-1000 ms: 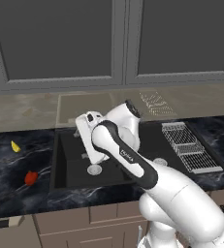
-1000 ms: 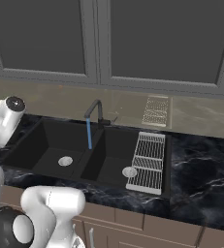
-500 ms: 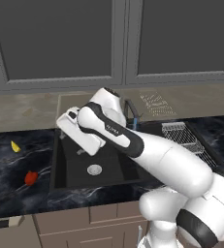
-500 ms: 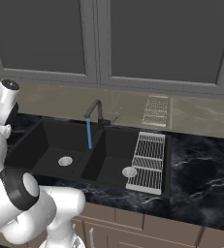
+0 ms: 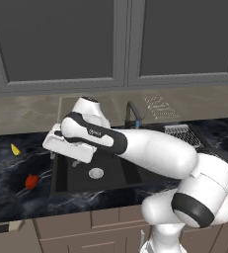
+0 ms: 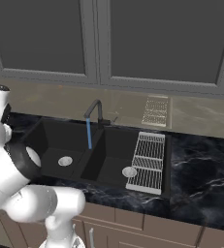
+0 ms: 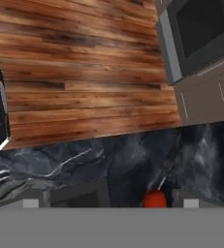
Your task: Turn on the sink faucet. Then move the bell pepper from the counter to the sink. Turn off the sink. Move the vegetable from the sink to the pot next to the stove. Finally move the pot to the rear left burner.
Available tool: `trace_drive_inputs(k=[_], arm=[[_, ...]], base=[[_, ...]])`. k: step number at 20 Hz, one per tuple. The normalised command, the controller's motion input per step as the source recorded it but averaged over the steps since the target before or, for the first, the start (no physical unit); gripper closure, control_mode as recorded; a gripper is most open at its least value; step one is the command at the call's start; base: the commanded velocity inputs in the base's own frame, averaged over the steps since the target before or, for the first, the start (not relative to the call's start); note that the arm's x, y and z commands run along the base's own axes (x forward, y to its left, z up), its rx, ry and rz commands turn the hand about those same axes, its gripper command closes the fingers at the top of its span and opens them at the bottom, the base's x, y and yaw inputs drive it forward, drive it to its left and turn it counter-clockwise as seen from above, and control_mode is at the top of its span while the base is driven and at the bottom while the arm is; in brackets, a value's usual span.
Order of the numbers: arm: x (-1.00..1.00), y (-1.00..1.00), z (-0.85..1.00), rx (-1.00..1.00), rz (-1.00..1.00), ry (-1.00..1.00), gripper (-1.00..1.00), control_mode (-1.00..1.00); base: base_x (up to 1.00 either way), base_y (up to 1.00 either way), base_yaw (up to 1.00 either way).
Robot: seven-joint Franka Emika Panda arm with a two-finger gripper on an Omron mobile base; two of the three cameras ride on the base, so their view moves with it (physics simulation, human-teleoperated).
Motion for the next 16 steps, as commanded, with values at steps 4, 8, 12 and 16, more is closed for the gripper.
trace_drive_inputs(k=[4, 8, 12, 16], arm=[[0.00, 0.49, -0.41, -0.13, 0.27, -0.05, -1.00, -1.00], [0.00, 0.48, -0.34, -0.16, 0.21, -0.08, -1.00, -1.00], [0.00, 0.41, -0.22, -0.19, 0.09, -0.13, -1.00, -1.00], [0.02, 0.21, -0.25, -0.14, 0.01, -0.09, -1.00, -1.00]], base=[[0.00, 0.00, 0.00], [0.00, 0.00, 0.00], [0.00, 0.00, 0.00], [0.00, 0.00, 0.00]])
